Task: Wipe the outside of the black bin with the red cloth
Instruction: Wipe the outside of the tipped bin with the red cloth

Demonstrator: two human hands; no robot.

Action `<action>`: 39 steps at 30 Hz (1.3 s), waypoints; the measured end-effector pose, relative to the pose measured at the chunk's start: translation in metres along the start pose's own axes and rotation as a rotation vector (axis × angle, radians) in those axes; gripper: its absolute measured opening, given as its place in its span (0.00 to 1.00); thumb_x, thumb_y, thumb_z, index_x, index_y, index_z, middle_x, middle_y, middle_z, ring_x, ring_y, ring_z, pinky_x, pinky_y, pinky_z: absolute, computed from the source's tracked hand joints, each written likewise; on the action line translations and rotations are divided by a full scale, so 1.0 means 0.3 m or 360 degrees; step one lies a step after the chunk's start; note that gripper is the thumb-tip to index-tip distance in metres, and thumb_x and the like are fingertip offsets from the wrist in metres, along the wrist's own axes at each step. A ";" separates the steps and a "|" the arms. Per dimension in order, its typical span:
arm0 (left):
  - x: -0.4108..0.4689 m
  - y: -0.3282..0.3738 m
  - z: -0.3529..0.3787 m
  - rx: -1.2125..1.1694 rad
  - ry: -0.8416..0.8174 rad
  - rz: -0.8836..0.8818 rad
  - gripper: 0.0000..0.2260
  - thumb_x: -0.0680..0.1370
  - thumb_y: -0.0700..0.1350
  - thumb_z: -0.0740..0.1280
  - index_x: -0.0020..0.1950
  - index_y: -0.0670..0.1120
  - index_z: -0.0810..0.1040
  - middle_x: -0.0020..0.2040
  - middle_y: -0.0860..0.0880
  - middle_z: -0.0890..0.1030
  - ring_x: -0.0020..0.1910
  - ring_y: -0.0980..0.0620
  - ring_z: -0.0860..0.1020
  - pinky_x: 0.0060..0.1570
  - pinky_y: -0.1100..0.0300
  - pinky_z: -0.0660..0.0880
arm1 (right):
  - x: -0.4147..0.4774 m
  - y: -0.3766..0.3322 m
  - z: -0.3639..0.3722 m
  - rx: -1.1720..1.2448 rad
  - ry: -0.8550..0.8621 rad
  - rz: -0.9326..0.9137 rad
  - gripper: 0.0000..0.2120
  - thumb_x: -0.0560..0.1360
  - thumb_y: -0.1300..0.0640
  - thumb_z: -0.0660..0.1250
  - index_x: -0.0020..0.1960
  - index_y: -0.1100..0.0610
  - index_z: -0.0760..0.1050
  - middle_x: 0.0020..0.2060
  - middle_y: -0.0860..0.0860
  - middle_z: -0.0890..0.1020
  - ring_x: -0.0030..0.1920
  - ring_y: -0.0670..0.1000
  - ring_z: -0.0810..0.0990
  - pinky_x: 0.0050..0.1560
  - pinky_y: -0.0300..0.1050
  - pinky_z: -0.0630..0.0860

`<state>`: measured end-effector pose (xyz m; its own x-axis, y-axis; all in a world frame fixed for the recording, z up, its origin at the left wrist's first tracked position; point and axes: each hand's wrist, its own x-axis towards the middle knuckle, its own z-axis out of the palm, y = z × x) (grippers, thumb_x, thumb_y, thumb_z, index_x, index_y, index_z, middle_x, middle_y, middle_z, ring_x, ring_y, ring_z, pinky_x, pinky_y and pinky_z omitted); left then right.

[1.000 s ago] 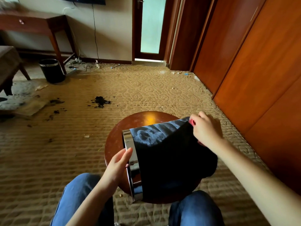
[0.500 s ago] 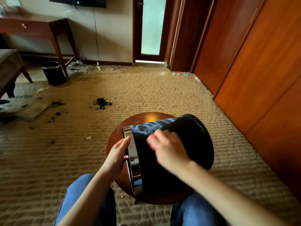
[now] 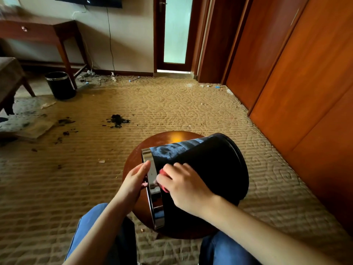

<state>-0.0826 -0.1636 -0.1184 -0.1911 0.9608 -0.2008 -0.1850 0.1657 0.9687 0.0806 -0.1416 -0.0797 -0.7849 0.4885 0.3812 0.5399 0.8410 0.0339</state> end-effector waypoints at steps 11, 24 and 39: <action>-0.019 -0.012 -0.010 0.0002 -0.0053 -0.0015 0.16 0.75 0.58 0.64 0.51 0.48 0.82 0.48 0.48 0.85 0.49 0.51 0.80 0.50 0.54 0.70 | -0.008 0.460 -0.082 -0.0279 -0.0181 0.0997 0.11 0.73 0.66 0.59 0.49 0.55 0.76 0.48 0.55 0.73 0.46 0.61 0.73 0.40 0.47 0.62; -0.041 -0.043 -0.015 0.0011 -0.0123 0.0002 0.24 0.66 0.66 0.66 0.51 0.50 0.83 0.52 0.45 0.84 0.54 0.47 0.79 0.57 0.49 0.69 | -0.012 0.312 -0.054 -0.0008 -0.0019 0.0472 0.17 0.67 0.61 0.55 0.47 0.53 0.81 0.43 0.55 0.77 0.38 0.59 0.78 0.35 0.46 0.73; -0.050 -0.040 -0.016 0.0062 -0.0185 0.0050 0.24 0.66 0.67 0.66 0.52 0.52 0.83 0.52 0.46 0.84 0.57 0.46 0.80 0.60 0.47 0.70 | -0.035 0.030 -0.034 0.0081 -0.0089 -0.0044 0.19 0.68 0.60 0.52 0.50 0.56 0.79 0.42 0.55 0.77 0.39 0.56 0.77 0.38 0.47 0.75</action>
<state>-0.0822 -0.1811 -0.1276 -0.0824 0.9846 -0.1543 -0.1426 0.1416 0.9796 0.0969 -0.1415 -0.0740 -0.8157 0.4759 0.3288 0.5028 0.8644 -0.0038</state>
